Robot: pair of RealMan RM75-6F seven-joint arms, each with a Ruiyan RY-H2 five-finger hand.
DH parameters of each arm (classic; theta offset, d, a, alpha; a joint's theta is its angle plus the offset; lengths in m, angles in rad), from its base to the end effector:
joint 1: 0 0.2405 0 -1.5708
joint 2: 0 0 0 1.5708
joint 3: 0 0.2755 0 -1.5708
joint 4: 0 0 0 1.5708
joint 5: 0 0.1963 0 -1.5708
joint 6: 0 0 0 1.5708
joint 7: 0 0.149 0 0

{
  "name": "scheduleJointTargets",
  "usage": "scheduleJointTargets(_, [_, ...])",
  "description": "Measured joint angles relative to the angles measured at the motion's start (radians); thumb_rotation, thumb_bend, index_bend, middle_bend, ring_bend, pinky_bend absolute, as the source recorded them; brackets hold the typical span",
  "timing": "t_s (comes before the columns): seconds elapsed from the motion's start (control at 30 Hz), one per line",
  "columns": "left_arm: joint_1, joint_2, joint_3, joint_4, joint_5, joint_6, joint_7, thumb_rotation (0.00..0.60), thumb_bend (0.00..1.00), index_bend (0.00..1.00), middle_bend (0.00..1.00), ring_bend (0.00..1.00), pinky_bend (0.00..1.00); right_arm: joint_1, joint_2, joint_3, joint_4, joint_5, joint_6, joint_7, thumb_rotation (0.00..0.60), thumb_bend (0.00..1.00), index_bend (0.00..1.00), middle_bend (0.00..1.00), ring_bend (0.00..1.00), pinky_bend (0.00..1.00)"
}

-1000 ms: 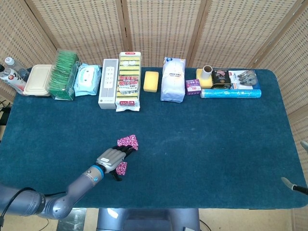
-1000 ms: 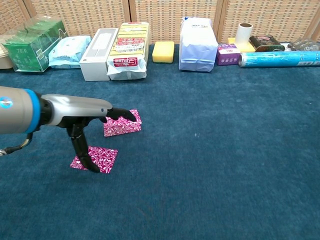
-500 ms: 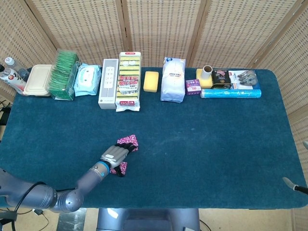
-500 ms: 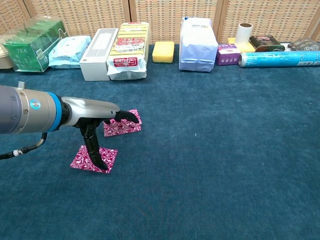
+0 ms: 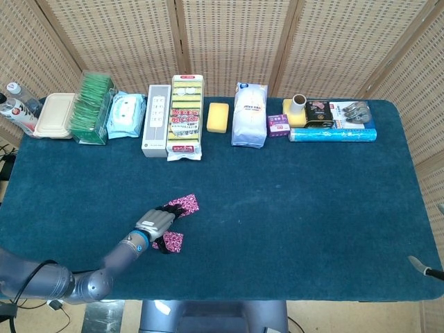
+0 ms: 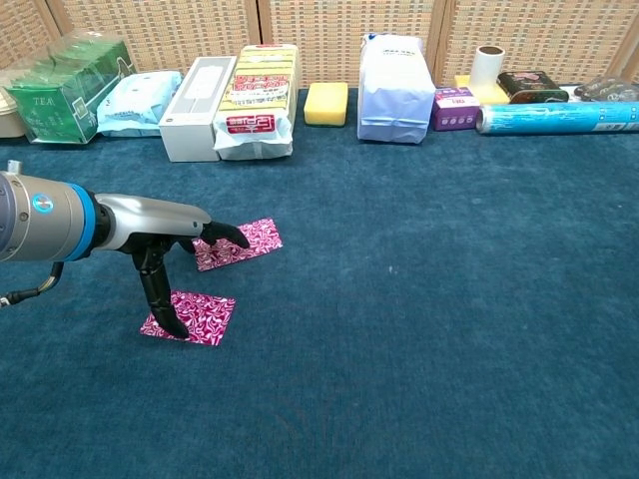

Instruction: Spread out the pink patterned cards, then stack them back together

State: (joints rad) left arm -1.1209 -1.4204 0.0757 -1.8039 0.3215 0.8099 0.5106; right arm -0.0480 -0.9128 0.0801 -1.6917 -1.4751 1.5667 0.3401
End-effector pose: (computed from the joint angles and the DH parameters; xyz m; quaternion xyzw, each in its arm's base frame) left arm -0.1430 0.3196 -0.0264 -0.7781 -0.5233 -0.1349 0.3200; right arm -0.3308 -0.1479 0.2570 0.4968 -0.4461 0.4494 0.5935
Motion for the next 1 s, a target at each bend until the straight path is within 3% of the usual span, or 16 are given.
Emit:
scheduleJointTargets(0.47, [-0.011,0.050,0.054,0.008,-0.085,0.005,0.019,0.600,0.07,0.00,0.00,0.00,0.07,-0.003,0.004,-0.001,0.002,-0.001,0.002,0.013,0.600,0.00,0.08,0.00,0.00,0.00])
scheduleJointTargets(1.0, [0.041,0.128,0.102,0.057,-0.074,-0.046,-0.032,0.600,0.07,0.00,0.00,0.00,0.07,-0.004,0.003,-0.002,-0.007,-0.001,0.001,-0.001,0.600,0.00,0.08,0.00,0.00,0.00])
